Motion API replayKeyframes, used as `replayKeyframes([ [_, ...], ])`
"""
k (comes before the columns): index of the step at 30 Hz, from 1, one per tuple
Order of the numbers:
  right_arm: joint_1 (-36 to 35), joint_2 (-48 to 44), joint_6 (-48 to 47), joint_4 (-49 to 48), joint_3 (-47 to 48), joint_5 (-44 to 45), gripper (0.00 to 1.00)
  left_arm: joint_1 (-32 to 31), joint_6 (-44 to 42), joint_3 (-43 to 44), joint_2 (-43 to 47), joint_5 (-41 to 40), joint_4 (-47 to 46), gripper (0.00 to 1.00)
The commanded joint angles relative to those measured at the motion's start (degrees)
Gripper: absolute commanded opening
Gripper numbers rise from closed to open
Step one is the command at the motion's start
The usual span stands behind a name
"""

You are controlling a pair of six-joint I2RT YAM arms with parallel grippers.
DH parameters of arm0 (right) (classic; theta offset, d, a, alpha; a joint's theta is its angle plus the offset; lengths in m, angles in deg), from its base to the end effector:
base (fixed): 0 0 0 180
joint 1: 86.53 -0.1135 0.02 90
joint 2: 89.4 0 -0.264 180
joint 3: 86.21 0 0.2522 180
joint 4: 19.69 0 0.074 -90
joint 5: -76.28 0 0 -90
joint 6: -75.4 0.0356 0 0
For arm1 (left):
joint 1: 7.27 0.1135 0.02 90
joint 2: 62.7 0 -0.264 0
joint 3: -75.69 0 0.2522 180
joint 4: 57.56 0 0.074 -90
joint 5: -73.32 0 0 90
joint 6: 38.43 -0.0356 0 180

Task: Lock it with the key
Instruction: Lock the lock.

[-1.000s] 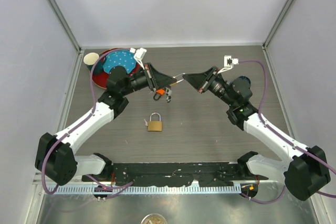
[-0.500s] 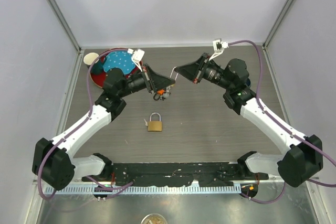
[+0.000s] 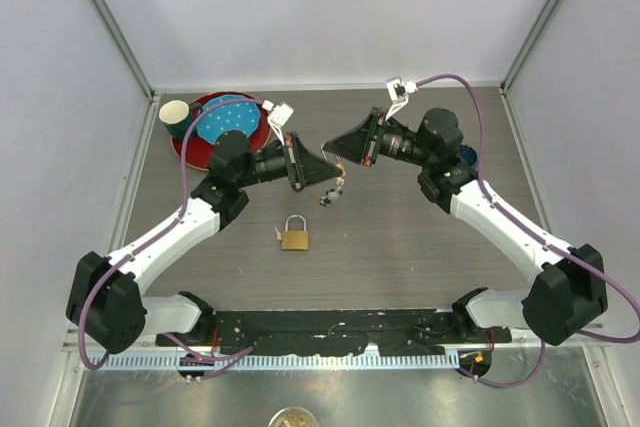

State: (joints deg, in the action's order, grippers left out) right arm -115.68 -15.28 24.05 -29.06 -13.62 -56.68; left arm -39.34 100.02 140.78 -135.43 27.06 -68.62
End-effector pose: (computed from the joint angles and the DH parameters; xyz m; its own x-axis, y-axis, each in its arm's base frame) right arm 0.2493 0.1668 0.3743 -0.4978 0.2457 -0.8317 -0.8133 0.2008 0.5461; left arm 0.2336 -0.1754 0.3380 -0.6912 -0.2050 -0.6930 0.6802 0.1393 -0.7197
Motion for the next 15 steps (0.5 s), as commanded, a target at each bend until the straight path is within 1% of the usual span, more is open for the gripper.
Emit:
replayKeyframes([
  [1,-3.7,-3.5,0.1,-0.6,2.0,-4.9,0.23,-2.3,-4.1,0.7,0.1,-4.6,4.2,0.0],
  [2,-2.6,-4.1,-0.7,0.7,2.0,-4.7,0.3,-2.3,-4.8,0.8,0.3,-4.8,4.7,0.0],
  [4,-1.3,-4.8,-0.7,1.1,1.6,-5.4,0.37,-2.0,-5.3,1.0,0.8,-4.7,6.2,0.0],
  [5,0.6,-5.1,-0.4,1.2,1.6,-5.7,0.43,-2.0,-5.6,1.0,1.4,-4.6,6.4,0.0],
  [8,3.2,-6.1,0.1,1.2,1.1,-7.8,0.51,-1.5,-6.2,0.9,2.3,-3.8,7.2,0.0],
  [11,5.7,-6.1,-0.2,2.0,1.0,-11.3,0.56,-1.2,-6.7,0.9,3.0,-2.2,7.5,0.0],
  [15,6.2,-5.4,-0.3,2.5,0.9,-15.7,0.57,-1.1,-7.5,1.9,2.9,1.8,8.3,0.0],
])
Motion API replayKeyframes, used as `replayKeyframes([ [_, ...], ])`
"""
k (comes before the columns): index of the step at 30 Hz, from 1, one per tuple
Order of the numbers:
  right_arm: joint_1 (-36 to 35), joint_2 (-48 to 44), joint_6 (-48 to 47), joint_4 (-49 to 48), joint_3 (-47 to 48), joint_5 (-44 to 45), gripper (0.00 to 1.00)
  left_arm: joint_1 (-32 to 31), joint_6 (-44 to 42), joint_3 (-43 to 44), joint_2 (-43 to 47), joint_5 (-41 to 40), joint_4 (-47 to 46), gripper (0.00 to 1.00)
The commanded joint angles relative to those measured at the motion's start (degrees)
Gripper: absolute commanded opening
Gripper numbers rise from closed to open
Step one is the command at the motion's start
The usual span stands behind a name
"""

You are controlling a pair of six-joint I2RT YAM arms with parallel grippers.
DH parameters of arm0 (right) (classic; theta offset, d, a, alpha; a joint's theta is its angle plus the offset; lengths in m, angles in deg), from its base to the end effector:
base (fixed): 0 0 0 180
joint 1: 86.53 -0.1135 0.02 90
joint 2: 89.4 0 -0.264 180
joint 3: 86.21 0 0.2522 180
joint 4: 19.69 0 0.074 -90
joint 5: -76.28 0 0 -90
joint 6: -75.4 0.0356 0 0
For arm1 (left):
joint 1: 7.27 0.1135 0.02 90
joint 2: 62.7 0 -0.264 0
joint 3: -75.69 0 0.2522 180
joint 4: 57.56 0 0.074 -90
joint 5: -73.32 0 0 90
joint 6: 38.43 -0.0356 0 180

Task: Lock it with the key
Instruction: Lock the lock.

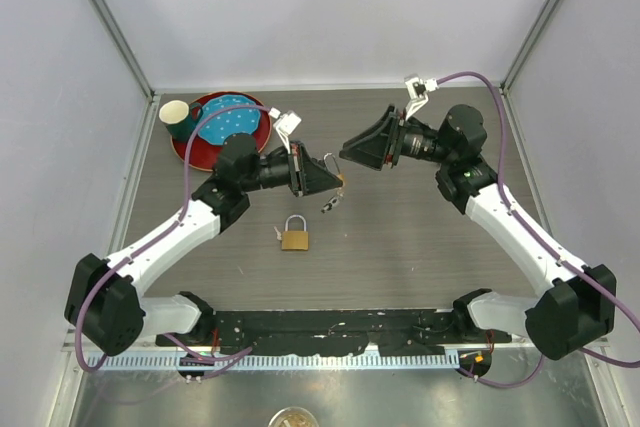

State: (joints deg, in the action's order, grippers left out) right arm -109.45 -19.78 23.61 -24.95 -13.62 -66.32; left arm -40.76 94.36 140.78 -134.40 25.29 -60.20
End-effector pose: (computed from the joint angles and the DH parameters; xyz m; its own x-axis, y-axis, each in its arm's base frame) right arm 0.2419 0.1330 0.3877 -0.4906 0.2004 -0.8480 -0.8364 0.1645 0.5228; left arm 0.2269 -0.1787 0.3282 -0.6990 -0.1431 -0.7006 0.6701 0.2108 -0.7117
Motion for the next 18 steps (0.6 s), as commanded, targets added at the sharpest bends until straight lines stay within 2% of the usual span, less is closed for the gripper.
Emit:
replayKeyframes([
  [1,-0.1,-0.9,0.1,-1.5,0.8,-6.9,0.57,0.4,-1.8,2.2,2.0,4.3,-0.1,0.0],
  [10,-0.2,0.3,-1.3,0.5,-0.4,-7.9,0.59,0.3,-1.7,4.4,1.0,11.9,-0.6,0.0],
  [18,-0.6,1.6,-3.7,3.4,0.1,-5.8,0.6,0.3,-1.7,4.7,1.1,12.5,-0.6,0.0],
])
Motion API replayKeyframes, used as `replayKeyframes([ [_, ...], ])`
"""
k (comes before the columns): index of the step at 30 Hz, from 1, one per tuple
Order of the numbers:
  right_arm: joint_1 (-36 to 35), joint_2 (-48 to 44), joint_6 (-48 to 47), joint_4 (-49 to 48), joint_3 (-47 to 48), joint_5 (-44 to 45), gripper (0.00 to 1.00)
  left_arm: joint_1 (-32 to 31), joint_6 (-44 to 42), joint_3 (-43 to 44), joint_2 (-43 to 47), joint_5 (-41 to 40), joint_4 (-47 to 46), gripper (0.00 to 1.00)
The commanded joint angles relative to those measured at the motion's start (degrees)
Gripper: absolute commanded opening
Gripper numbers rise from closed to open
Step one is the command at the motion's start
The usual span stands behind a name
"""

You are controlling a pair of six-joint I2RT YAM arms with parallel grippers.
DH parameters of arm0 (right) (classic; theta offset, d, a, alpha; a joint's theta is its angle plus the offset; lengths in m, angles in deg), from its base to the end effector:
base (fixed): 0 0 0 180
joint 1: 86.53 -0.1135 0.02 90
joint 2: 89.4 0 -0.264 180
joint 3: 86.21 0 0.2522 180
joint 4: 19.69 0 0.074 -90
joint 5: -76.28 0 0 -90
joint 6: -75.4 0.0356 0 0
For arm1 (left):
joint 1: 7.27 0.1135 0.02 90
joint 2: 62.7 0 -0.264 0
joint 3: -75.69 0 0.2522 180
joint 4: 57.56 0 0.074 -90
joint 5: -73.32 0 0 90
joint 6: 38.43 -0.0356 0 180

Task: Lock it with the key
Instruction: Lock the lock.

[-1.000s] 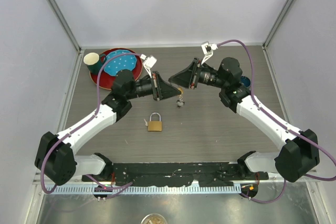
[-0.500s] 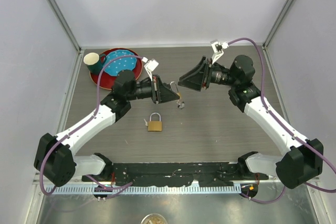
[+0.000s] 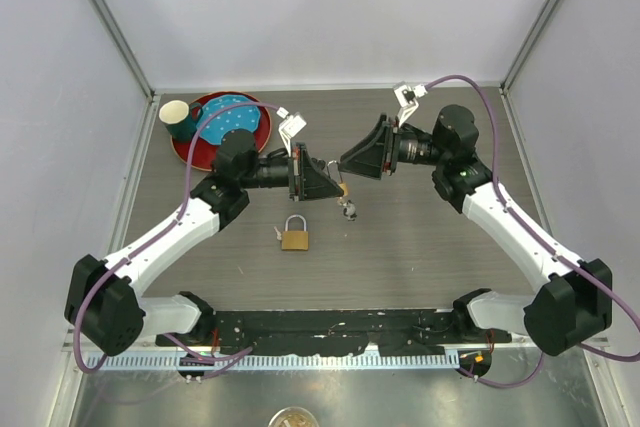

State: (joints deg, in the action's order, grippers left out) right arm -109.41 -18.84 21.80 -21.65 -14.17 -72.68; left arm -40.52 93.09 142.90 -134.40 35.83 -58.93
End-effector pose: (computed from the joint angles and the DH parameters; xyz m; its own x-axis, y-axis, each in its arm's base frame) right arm 0.2428 0.1356 0.3745 -0.5421 0.1034 -0.8340 -0.8284 0.1009 0.5510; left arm 0.2221 -0.1794 0.3392 -0.6945 -0.0271 -0.7190 0.7158 0.0756 -0.6942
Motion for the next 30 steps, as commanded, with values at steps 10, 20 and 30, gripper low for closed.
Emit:
replayKeyframes([
  [10,-4.4,2.0,-2.2,-0.2,1.0,1.2,0.44,-0.3,0.1,2.8,0.2,2.0,-2.2,0.0],
  [20,-4.5,0.8,-0.7,-2.5,0.5,3.6,0.02,-0.2,-0.1,1.7,0.4,1.0,-2.4,0.0],
  [30,-4.4,-2.0,1.6,-3.4,2.3,10.8,0.01,0.3,-4.0,1.3,3.9,-6.9,2.7,0.44],
])
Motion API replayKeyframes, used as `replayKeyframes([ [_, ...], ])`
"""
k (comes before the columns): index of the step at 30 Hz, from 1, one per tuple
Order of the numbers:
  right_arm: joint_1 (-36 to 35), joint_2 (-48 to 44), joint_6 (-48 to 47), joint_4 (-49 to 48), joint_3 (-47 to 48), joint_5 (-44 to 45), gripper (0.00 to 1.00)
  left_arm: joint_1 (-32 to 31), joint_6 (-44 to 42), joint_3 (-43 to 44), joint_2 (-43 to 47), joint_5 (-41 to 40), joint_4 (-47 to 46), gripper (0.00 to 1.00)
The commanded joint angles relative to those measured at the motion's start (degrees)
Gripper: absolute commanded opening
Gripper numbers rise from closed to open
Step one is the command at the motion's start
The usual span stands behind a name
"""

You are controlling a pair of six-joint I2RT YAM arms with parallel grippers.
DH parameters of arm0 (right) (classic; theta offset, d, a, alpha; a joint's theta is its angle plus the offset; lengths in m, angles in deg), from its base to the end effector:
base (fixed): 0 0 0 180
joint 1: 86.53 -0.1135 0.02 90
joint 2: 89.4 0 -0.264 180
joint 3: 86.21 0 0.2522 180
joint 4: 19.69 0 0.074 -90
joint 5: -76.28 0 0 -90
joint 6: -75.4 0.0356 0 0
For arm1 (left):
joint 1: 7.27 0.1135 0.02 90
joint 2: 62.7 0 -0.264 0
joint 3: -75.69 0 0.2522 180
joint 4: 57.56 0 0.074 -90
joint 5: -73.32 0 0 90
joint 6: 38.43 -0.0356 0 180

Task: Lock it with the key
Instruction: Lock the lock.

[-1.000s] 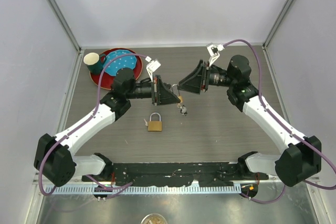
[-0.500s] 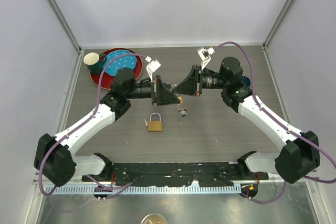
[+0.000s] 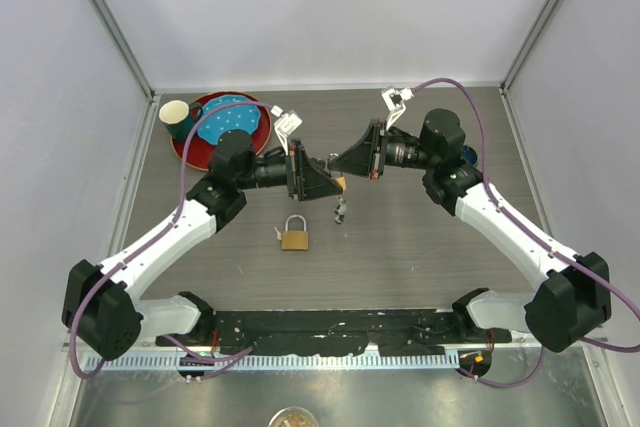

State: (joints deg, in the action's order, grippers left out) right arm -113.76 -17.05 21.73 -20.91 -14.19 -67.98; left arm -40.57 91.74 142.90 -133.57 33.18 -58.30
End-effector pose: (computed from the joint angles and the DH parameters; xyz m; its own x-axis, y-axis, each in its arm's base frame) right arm 0.2419 0.1570 0.3651 -0.5747 0.0934 -0.8130 -0.8049 0.1150 0.5822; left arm 0.2208 -0.1776 0.3419 -0.6725 -0.0558 -0.7380 0.7306 0.1095 -0.6740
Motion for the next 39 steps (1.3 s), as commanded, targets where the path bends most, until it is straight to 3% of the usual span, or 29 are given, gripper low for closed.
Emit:
replayKeyframes([
  [1,0.1,-4.0,1.9,-4.4,2.5,6.8,0.02,0.4,-2.7,1.0,3.4,-4.5,2.1,0.56],
  [4,0.4,-4.9,3.2,-5.0,2.3,9.9,0.01,0.6,-2.9,0.1,4.3,-5.6,1.8,0.72],
  [12,1.6,-5.4,9.0,-9.9,1.3,10.3,0.01,0.6,-4.7,-2.2,6.7,-7.9,2.0,0.92],
  [23,1.7,-4.4,11.0,-12.1,1.3,10.0,0.01,-0.1,2.5,-2.5,-1.1,-2.6,-11.0,0.93],
  [32,2.5,-4.2,11.9,-13.8,1.0,11.2,0.02,-1.3,4.4,-3.0,-3.6,-1.6,-14.9,0.75],
  [35,3.0,-3.9,12.4,-14.3,1.0,11.5,0.01,-1.3,4.7,-3.4,-3.4,-1.4,-14.8,0.59],
  [39,3.5,-3.5,13.0,-14.6,1.0,11.5,0.01,-1.3,5.1,-3.9,-3.4,-1.2,-14.7,0.31],
])
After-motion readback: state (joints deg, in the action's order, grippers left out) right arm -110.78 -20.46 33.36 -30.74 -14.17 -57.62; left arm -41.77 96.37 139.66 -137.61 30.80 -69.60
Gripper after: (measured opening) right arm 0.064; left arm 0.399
